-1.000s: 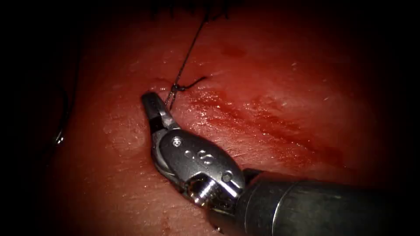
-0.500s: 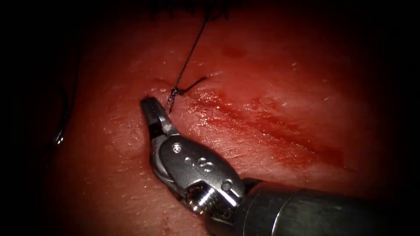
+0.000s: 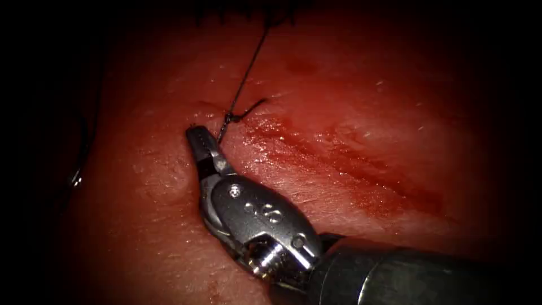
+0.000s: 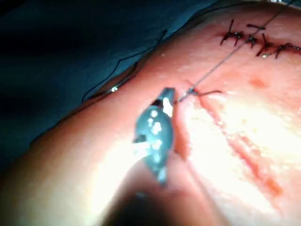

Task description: Wound Closure

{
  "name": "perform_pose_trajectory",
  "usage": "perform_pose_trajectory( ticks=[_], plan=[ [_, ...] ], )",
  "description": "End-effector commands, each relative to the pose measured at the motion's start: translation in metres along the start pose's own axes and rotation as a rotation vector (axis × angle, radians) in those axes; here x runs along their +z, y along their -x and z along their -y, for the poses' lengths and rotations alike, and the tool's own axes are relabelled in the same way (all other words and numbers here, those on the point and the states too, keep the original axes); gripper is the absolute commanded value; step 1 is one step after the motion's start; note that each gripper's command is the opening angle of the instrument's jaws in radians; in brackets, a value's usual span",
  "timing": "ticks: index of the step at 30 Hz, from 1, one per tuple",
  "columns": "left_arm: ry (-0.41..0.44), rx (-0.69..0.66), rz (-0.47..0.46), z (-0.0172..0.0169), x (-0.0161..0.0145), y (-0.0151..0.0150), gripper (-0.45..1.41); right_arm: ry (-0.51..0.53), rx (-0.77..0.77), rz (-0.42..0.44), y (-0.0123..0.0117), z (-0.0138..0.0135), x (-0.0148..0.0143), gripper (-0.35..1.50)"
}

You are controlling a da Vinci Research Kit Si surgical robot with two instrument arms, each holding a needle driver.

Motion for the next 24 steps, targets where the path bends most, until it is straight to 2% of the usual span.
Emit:
perform_pose_trajectory(
  ticks=[1, 17, 24],
  plan=[
    [-0.008, 0.015, 0.002, 0.0004, 0.0008, -0.0002, -0.45, -0.003, -0.005, 0.008, 0.0012, 0.0004, 0.0006, -0.35],
    [-0.035, 0.017, 0.012, 0.0013, 0.0006, -0.0002, -0.45, -0.035, 0.005, 0.076, 0.0029, 0.0023, 0.0008, -0.35],
    [-0.036, 0.015, 0.013, 0.0014, 0.0006, -0.0002, -0.45, -0.039, 0.013, 0.08, 0.0027, 0.0024, 0.0008, -0.35]
  ],
)
